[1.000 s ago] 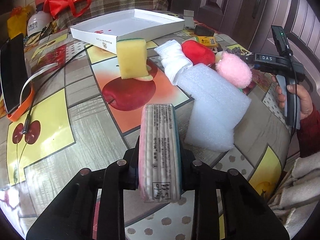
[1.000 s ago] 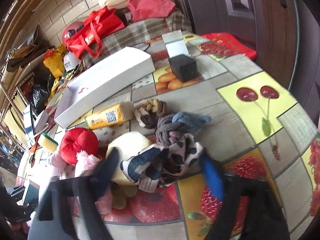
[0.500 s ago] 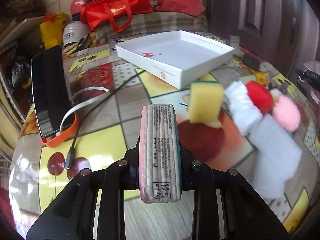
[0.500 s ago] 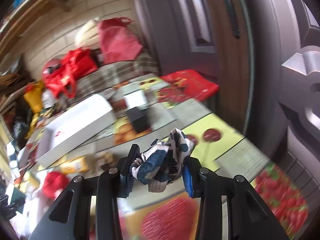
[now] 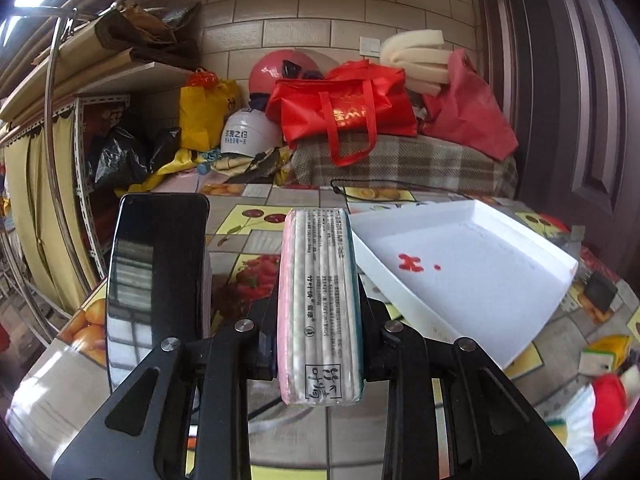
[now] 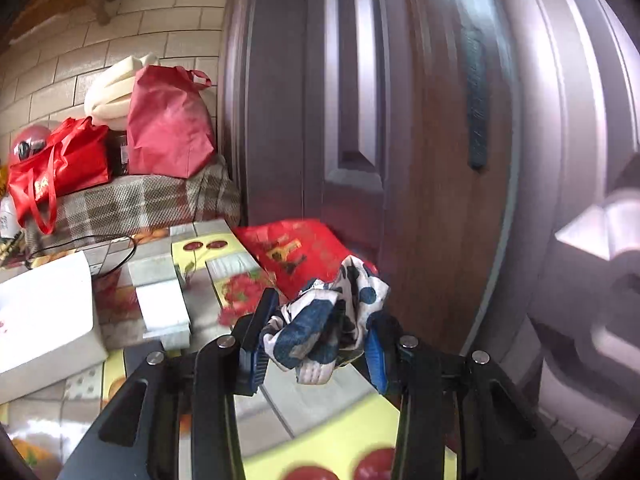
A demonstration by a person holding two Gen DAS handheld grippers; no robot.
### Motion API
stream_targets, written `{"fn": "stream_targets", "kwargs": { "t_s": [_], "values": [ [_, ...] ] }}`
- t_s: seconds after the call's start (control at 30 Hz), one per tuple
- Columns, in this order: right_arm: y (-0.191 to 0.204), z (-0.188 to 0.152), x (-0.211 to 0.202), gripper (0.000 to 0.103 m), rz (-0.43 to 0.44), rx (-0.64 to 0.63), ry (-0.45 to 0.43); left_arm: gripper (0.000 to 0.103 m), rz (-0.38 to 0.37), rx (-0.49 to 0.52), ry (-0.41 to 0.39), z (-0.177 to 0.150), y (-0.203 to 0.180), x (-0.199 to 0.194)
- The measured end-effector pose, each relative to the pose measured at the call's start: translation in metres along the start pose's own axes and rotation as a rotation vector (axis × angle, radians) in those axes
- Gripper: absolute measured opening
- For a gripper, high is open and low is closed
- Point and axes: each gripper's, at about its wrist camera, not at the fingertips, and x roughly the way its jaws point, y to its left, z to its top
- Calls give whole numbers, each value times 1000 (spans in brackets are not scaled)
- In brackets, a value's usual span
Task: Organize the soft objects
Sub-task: 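Carry the package and the cloth with both tools over the white tray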
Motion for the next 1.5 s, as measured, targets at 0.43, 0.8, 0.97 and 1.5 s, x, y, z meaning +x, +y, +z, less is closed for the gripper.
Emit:
{"fn": "stream_targets", "kwargs": {
  "t_s": [0.43, 0.8, 0.97, 1.5],
  "values": [
    [138, -1, -3, 42, 431, -141, 34, 26, -166, -48, -39, 14, -63, 28],
    [176, -41, -108, 42, 777, -129, 117, 26, -424, -22, -3, -9, -100, -32],
    [147, -30, -97, 42, 612, -159, -30, 27, -247, 36, -125, -5, -93, -41],
    [143, -7, -18, 42, 453, -128, 18, 27, -99, -21, -88, 10, -51, 16]
  ]
}}
